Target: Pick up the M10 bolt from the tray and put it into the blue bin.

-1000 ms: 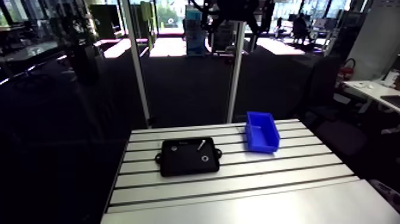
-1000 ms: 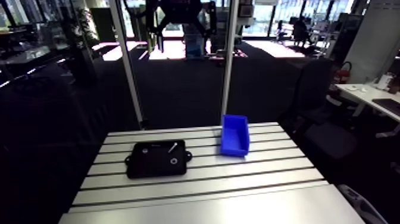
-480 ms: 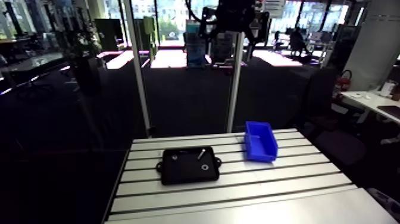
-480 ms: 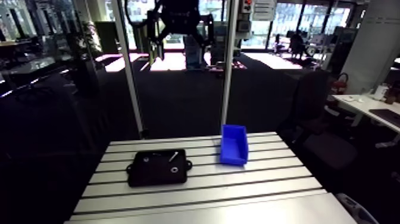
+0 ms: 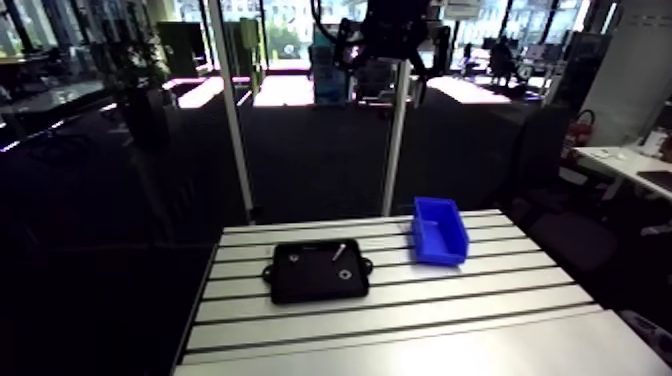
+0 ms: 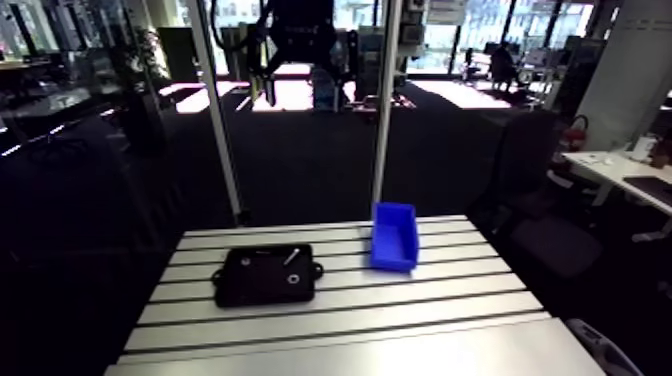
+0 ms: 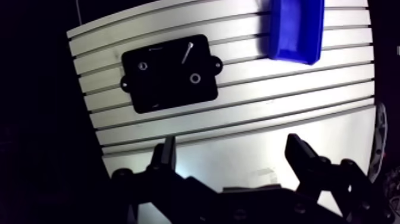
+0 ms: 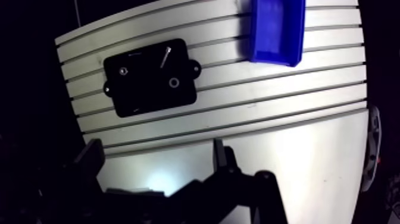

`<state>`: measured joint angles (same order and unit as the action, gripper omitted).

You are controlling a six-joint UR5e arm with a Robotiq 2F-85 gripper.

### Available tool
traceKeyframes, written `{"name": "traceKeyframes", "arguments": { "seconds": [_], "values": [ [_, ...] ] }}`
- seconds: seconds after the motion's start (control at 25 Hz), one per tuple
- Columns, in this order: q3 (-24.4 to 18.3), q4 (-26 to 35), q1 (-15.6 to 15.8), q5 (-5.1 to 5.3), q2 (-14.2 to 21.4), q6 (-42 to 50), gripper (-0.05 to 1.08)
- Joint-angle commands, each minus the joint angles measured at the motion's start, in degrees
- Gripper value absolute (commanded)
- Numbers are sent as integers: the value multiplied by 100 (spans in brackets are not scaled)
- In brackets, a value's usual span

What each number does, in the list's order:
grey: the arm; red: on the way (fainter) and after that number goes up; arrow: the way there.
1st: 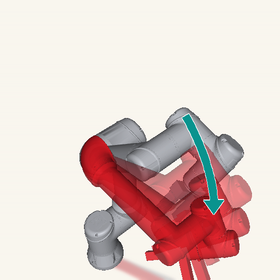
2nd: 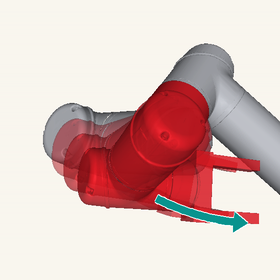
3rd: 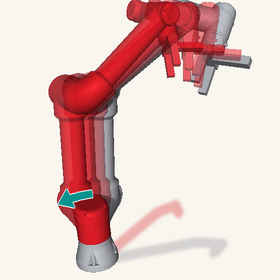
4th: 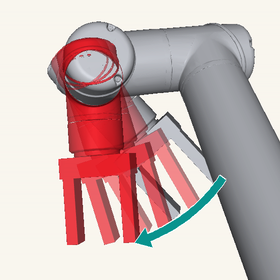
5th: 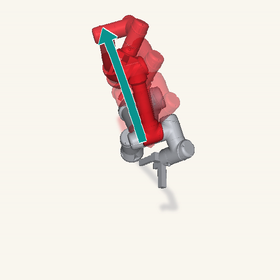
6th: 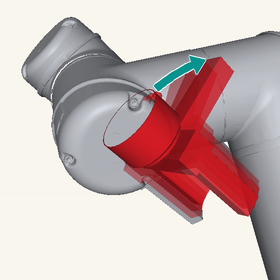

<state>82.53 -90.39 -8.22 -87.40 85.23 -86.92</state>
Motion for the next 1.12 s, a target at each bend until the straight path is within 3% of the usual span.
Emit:
{"name": "traceKeyframes", "arguments": {
  "seconds": [0.04, 0.48, 0.72, 1.0, 1.12],
  "values": [
    [-40, 0, 4, -1, -178, 382, 1],
    [-111, 0, 83, -1, -635, 1376, 1],
    [-128, -9, 206, -89, -908, 1684, 2],
    [-128, -27, 347, -124, -1198, 1912, 2],
    [-93, -290, 444, -159, -1295, 1912, 2]
  ]
}}
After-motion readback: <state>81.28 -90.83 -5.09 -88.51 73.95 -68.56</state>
